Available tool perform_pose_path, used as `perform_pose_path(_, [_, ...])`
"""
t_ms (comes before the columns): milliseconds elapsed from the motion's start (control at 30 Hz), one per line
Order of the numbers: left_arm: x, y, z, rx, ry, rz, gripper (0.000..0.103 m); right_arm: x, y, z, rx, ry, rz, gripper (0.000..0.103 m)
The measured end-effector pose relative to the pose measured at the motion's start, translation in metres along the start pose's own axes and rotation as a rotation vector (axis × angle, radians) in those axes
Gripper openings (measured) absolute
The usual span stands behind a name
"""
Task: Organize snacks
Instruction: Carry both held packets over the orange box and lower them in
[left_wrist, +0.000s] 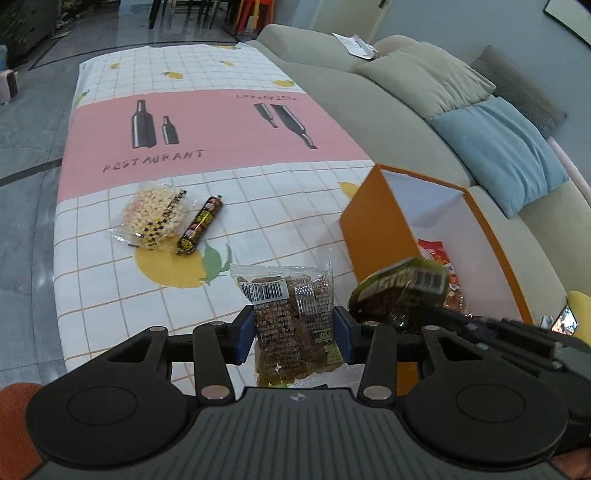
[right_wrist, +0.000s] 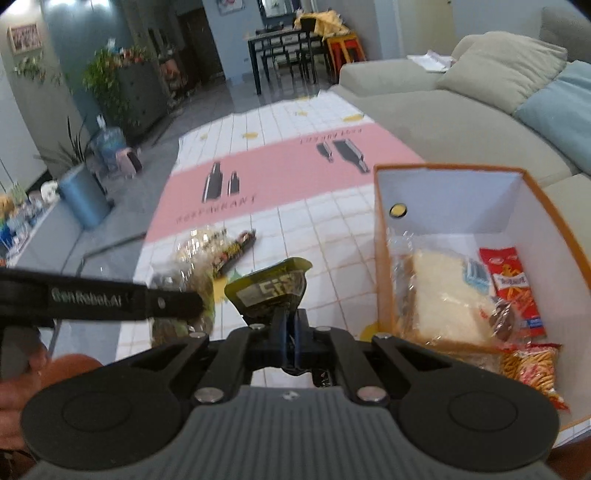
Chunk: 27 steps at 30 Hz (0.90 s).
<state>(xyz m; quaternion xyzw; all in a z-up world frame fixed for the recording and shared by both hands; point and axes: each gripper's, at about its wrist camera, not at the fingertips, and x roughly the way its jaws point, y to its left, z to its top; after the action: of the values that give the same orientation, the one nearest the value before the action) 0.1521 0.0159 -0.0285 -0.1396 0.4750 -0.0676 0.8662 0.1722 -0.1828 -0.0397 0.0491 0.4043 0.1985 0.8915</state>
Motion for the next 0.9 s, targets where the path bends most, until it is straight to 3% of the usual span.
perform_pose_path(167, [-0.01, -0.017, 0.006, 0.024, -0.027, -0.025, 0.05, -0.026, -0.007, 0.005, 0.012, -0.072, -0.01, 0.0])
perform_pose_path(533, [-0.017, -0.09, 0.044, 0.19, -0.108, -0.103, 0.05, -0.061, -0.037, 0.035, 0.0, -0.18, -0.091, 0.0])
perform_pose_path(733, [0.005, -0.133, 0.062, 0.295, -0.104, -0.144, 0.05, -0.069, -0.078, 0.048, 0.038, -0.202, -0.169, 0.0])
perform_pose_path(900, [0.037, -0.157, 0.077, 0.331, -0.055, -0.172, 0.05, -0.06, -0.127, 0.057, 0.15, -0.174, -0.186, 0.0])
